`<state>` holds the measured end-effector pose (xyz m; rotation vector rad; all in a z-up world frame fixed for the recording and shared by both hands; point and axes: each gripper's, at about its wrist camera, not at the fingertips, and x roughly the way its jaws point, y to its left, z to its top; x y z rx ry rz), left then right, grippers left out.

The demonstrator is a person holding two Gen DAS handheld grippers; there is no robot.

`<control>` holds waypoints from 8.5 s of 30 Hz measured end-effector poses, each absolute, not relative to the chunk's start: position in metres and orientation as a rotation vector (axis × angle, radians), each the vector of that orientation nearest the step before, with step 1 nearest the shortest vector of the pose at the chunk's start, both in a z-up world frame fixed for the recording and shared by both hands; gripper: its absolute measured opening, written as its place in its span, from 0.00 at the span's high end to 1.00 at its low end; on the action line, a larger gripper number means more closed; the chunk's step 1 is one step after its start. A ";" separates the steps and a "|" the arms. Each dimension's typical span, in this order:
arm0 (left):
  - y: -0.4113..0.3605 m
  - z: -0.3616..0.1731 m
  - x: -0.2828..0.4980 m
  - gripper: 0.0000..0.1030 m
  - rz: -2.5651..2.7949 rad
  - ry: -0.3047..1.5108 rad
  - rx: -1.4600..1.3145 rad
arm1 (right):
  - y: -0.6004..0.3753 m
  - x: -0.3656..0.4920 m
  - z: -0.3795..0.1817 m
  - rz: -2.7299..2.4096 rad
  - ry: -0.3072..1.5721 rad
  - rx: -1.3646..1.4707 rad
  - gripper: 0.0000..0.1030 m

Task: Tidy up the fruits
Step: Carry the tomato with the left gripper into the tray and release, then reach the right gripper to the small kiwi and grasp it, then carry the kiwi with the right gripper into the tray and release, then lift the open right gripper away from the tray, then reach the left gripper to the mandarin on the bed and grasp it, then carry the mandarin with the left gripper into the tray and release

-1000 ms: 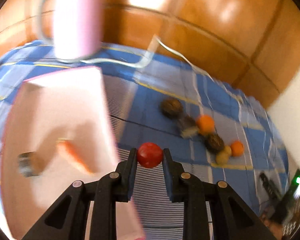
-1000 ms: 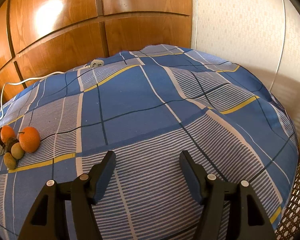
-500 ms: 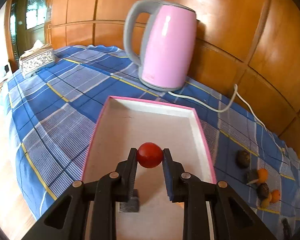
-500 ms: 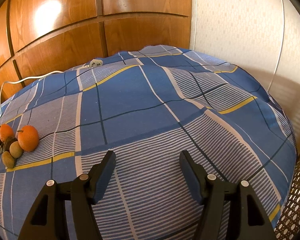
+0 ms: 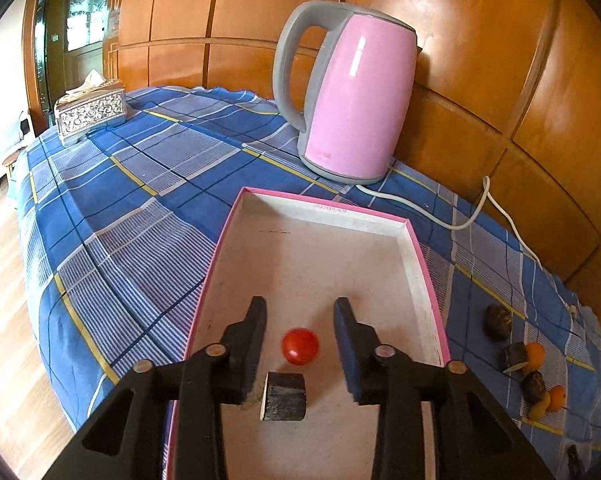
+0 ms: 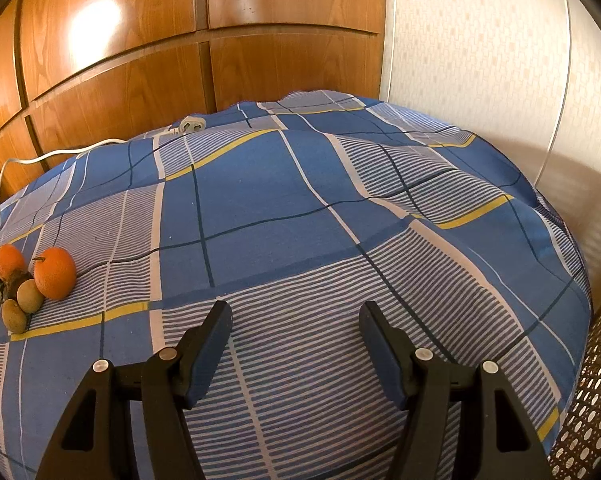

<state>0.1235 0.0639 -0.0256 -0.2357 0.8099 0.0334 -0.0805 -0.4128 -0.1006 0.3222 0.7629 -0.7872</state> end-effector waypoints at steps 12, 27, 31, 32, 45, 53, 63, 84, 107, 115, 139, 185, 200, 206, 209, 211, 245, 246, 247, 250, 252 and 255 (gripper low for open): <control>0.070 -0.019 0.093 0.29 0.045 0.777 -0.270 | -0.411 -0.082 -0.100 -0.785 0.758 0.322 0.35; 0.041 -0.039 0.027 0.16 -0.078 0.812 -0.177 | -0.413 -0.077 -0.096 -0.765 0.817 0.334 0.34; 0.031 -0.042 0.024 0.16 -0.107 0.825 -0.154 | -0.408 -0.066 -0.090 -0.660 0.842 0.379 0.34; 0.029 -0.043 0.023 0.16 -0.115 0.827 -0.146 | -0.405 -0.064 -0.088 -0.638 0.841 0.380 0.34; 0.021 -0.047 0.020 0.16 -0.149 0.842 -0.131 | -0.344 -0.021 -0.071 -0.284 0.873 0.314 0.68; 0.019 -0.046 0.017 0.15 -0.150 0.838 -0.130 | -0.312 0.004 -0.074 -0.072 0.924 0.322 0.68; 0.027 -0.049 0.016 0.11 -0.113 0.849 -0.153 | -0.292 0.037 -0.090 -0.078 0.961 0.317 0.68; 0.063 -0.050 0.016 0.08 0.054 0.851 -0.213 | -0.252 0.037 -0.079 0.067 0.944 0.236 0.74; 0.108 -0.041 0.008 0.02 0.189 0.805 -0.295 | -0.081 0.083 -0.053 0.504 0.986 0.064 0.74; 0.109 -0.042 0.008 0.02 0.187 0.811 -0.300 | -0.079 0.080 -0.053 0.472 0.976 0.059 0.70; 0.066 -0.030 0.007 0.02 0.011 0.794 -0.214 | -0.157 0.039 -0.040 0.112 0.865 0.099 0.63; -0.131 -0.030 0.029 0.13 -0.573 0.897 0.097 | -0.370 -0.049 -0.074 -0.507 0.872 0.330 0.63; -0.181 -0.031 0.038 0.28 -0.744 0.886 0.176 | -0.409 -0.068 -0.084 -0.634 0.871 0.365 0.63; -0.210 -0.032 0.053 0.33 -0.791 0.894 0.209 | -0.422 -0.075 -0.088 -0.691 0.865 0.384 0.63; -0.229 -0.032 0.059 0.32 -0.828 0.890 0.249 | -0.426 -0.076 -0.090 -0.701 0.864 0.378 0.63; -0.246 -0.033 0.062 0.32 -0.841 0.867 0.306 | -0.426 -0.075 -0.090 -0.698 0.863 0.370 0.62; -0.175 -0.006 0.073 0.62 -0.598 0.853 0.057 | -0.406 -0.069 -0.093 -0.652 0.848 0.306 0.53; -0.166 -0.005 0.074 0.62 -0.576 0.848 0.048 | -0.406 -0.069 -0.093 -0.654 0.849 0.301 0.53; -0.156 -0.003 0.076 0.62 -0.545 0.841 0.035 | -0.405 -0.068 -0.093 -0.656 0.850 0.300 0.53; -0.120 0.003 0.081 0.62 -0.436 0.815 -0.007 | -0.405 -0.068 -0.093 -0.659 0.852 0.304 0.53; -0.094 0.006 0.084 0.62 -0.372 0.804 -0.037 | -0.405 -0.067 -0.092 -0.661 0.854 0.307 0.53; -0.058 0.005 0.090 0.62 -0.278 0.796 -0.064 | -0.402 -0.065 -0.091 -0.655 0.855 0.309 0.53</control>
